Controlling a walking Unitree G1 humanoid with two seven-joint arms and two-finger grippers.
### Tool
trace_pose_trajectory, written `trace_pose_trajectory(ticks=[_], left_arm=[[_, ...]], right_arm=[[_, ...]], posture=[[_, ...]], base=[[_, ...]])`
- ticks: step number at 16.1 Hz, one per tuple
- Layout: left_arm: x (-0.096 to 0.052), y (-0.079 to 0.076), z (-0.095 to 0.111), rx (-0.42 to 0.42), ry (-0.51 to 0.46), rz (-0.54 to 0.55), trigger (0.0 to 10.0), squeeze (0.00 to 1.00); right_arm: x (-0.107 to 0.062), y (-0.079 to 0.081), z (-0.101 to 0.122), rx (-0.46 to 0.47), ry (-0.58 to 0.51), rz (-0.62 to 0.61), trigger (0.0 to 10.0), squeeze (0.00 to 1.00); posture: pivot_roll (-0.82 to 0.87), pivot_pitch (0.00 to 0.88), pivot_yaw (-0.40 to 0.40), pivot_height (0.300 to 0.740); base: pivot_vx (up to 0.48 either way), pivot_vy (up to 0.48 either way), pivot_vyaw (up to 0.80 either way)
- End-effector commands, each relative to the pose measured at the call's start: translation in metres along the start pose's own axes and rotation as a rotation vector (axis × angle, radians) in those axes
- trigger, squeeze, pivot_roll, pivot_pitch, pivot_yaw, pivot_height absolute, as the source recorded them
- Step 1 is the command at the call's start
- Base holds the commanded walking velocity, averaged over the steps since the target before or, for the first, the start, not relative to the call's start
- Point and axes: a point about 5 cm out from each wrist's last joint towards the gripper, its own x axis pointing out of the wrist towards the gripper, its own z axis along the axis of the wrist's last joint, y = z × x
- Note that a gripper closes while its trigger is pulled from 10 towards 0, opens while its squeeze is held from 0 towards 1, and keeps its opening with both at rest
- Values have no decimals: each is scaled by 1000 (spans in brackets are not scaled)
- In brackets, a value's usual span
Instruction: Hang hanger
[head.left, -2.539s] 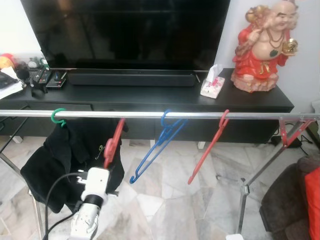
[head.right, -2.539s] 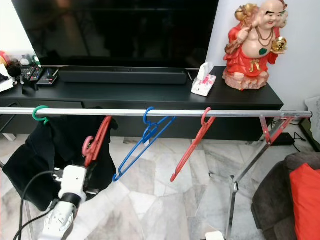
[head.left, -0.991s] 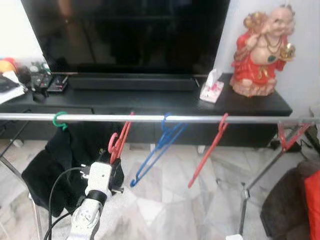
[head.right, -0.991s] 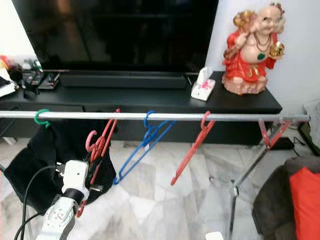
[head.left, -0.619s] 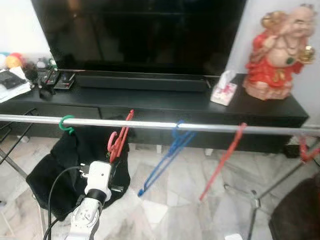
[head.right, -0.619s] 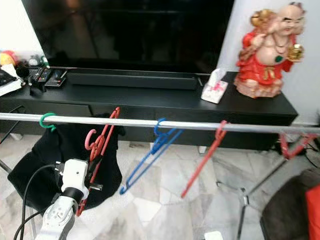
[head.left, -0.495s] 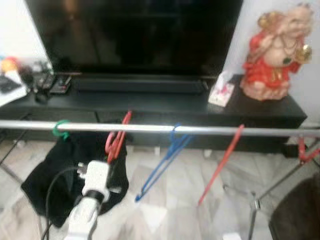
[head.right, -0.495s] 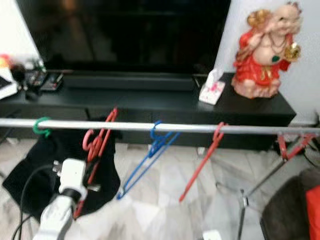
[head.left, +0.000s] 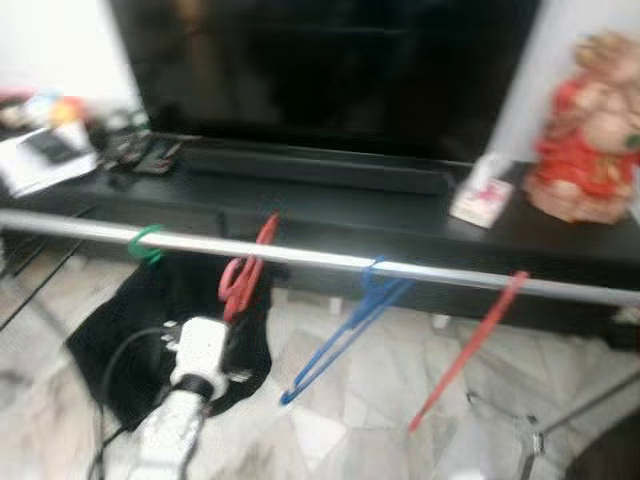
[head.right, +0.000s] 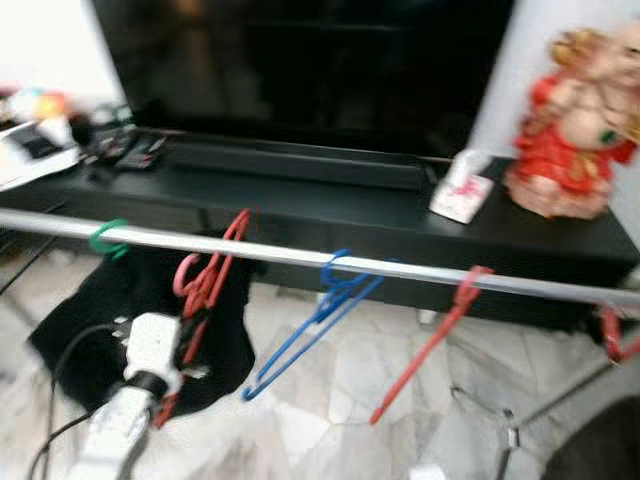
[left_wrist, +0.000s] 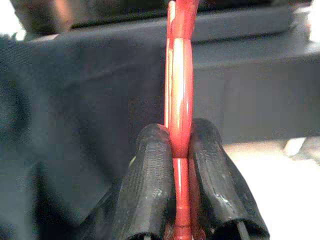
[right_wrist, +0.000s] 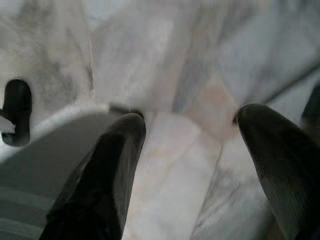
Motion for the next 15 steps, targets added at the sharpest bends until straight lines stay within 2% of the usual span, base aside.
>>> trace_pose_trajectory(ticks=[1, 5, 8, 12, 15], left_arm=[[4, -3, 4, -9, -13, -18, 10000, 0], [22, -14, 3, -4, 37, -126, 10000, 0], [23, -13, 4, -9, 35, -114, 10000, 0], [16, -11, 0, -10, 35, -98, 10000, 0], [21, -11, 4, -13, 29, -97, 10000, 0]], right_arm=[[0, 2, -3, -2, 7, 6, 10000, 0], [0, 3, -3, 2, 5, 5, 10000, 0], [0, 2, -3, 28, -2, -7, 10000, 0], [0, 2, -3, 18, -3, 0, 10000, 0], [0, 3, -4, 9, 6, 7, 10000, 0]], posture=[[-44, 0, -26, 740], [-50, 0, -20, 740], [-53, 0, -19, 740], [-45, 0, -24, 740], [-47, 0, -23, 740]], base=[[0, 0, 0], [0, 0, 0], [0, 0, 0], [0, 0, 0], [0, 0, -646]])
